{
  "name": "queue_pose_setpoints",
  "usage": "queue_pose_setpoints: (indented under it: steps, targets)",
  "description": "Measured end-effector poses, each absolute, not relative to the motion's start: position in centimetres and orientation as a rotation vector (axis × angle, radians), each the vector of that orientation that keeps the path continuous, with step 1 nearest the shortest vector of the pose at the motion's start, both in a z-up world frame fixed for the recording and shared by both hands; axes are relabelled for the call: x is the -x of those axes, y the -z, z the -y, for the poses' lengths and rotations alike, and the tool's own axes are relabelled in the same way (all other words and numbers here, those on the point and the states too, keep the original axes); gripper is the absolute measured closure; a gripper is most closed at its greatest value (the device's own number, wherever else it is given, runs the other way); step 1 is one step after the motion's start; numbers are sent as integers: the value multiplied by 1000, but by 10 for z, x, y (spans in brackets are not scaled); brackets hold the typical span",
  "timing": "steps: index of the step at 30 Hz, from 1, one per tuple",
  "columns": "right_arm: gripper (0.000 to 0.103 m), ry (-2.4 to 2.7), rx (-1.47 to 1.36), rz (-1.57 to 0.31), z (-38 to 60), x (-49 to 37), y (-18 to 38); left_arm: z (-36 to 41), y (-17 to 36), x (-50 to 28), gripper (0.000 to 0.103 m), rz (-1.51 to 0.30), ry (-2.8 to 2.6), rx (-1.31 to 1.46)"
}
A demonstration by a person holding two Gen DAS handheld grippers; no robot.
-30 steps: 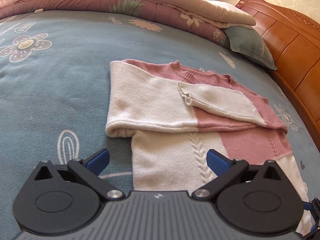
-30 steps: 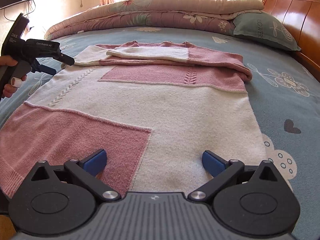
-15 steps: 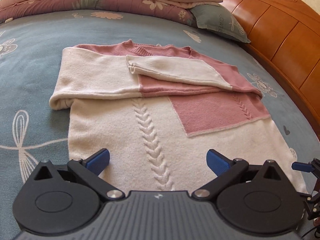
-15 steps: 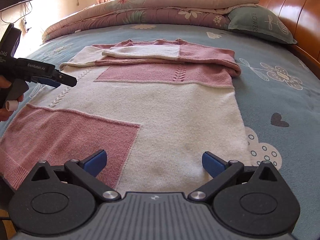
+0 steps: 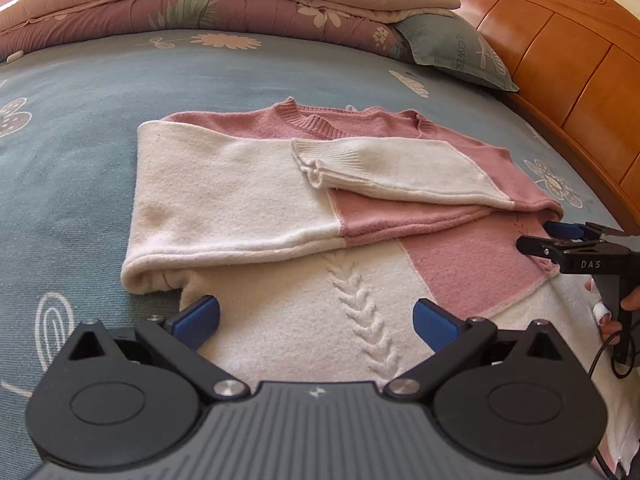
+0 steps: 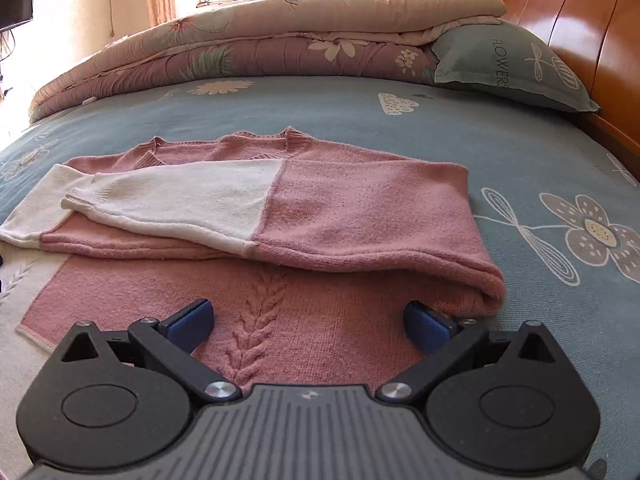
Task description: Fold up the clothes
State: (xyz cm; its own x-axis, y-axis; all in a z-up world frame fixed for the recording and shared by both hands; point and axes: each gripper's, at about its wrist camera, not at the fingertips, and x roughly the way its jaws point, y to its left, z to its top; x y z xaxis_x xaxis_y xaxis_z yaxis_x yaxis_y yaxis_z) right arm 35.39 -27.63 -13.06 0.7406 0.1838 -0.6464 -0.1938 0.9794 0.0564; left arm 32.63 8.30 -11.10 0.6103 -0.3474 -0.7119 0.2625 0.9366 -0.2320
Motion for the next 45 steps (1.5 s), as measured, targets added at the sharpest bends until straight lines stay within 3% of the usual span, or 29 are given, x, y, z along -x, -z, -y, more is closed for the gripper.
queue_pose_setpoints:
  steps: [6,9,15,23,27,34,45]
  targets:
    - [0,-262,32,-739,303,-317,125,-87,117,-299,1,-820,272,-67]
    - [0,-195,9,-813,307,-298,112,-91,99,-280,1,-828,233,-8]
    - [0,-329,-116,-778,299,-202,98,-59,63,-218,1,-750,378,72]
    - [0,-273,83,-777,276,-121,128,-17,106,-159,1,-854,337,92]
    - [0,-271,39,-733,288,-111,133,0,110,-133,1,-859,300,-116]
    - [0,-248,29,-686,288,-108,137,-7,102,-124,1,-936,203,-49]
    - [0,-233,14,-747,281,-112,122,39,91,-101,1,-808,392,-357]
